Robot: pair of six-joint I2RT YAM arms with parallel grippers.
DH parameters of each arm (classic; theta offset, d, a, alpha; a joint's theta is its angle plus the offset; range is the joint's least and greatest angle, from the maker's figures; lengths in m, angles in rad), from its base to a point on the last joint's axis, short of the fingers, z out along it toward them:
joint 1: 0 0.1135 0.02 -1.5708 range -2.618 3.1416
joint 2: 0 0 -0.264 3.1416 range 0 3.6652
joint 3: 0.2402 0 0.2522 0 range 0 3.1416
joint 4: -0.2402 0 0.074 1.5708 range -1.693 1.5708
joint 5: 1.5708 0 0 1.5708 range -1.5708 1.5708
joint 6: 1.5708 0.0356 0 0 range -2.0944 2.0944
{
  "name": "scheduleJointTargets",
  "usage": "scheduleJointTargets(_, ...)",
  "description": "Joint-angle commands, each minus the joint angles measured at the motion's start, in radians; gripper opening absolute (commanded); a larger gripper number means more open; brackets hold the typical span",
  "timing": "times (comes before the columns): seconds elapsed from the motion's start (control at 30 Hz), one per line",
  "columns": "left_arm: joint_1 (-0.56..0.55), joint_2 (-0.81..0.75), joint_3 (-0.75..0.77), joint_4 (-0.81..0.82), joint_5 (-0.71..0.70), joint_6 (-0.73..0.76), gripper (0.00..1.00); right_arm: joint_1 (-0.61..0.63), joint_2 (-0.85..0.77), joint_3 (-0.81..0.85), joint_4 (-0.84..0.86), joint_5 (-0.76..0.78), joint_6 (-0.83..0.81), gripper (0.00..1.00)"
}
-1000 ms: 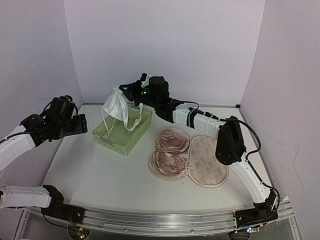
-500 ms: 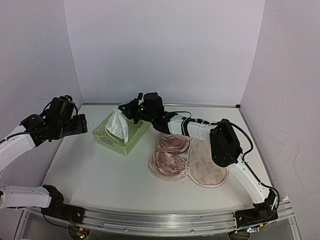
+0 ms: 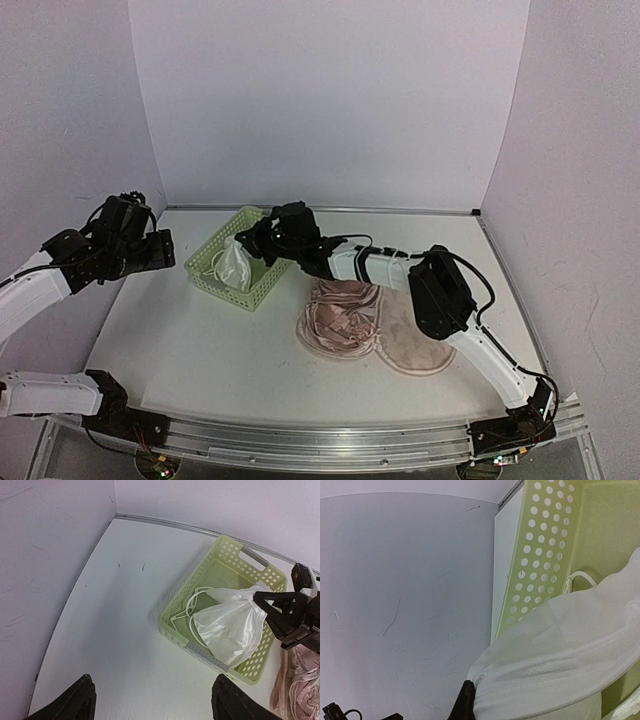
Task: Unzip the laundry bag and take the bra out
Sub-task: Place the bra in the bin.
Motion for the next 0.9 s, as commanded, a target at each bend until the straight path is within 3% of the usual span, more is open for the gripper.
scheduleJointTargets(0.0, 0.005, -0.014, 0.001, 0.036, -0.005, 0.017, 0.8, -0.006, 0.031, 0.036, -0.014, 0.031, -0.015, 0.08)
scheduleJointTargets(0.33, 0.004, 0.014, 0.013, 0.038, 0.004, 0.021, 0.8, -0.026, -0.01, -0.003, -0.175, 0.043, 0.0, 0.3)
scheduleJointTargets(0.53, 0.004, 0.043, 0.026, 0.041, 0.012, 0.019, 0.81, -0.03, -0.092, -0.071, -0.218, 0.047, -0.037, 0.37)
scheduleJointTargets(0.87, 0.005, 0.125, 0.072, 0.049, 0.065, 0.007, 0.81, -0.042, -0.184, -0.083, -0.487, 0.099, -0.2, 0.44)
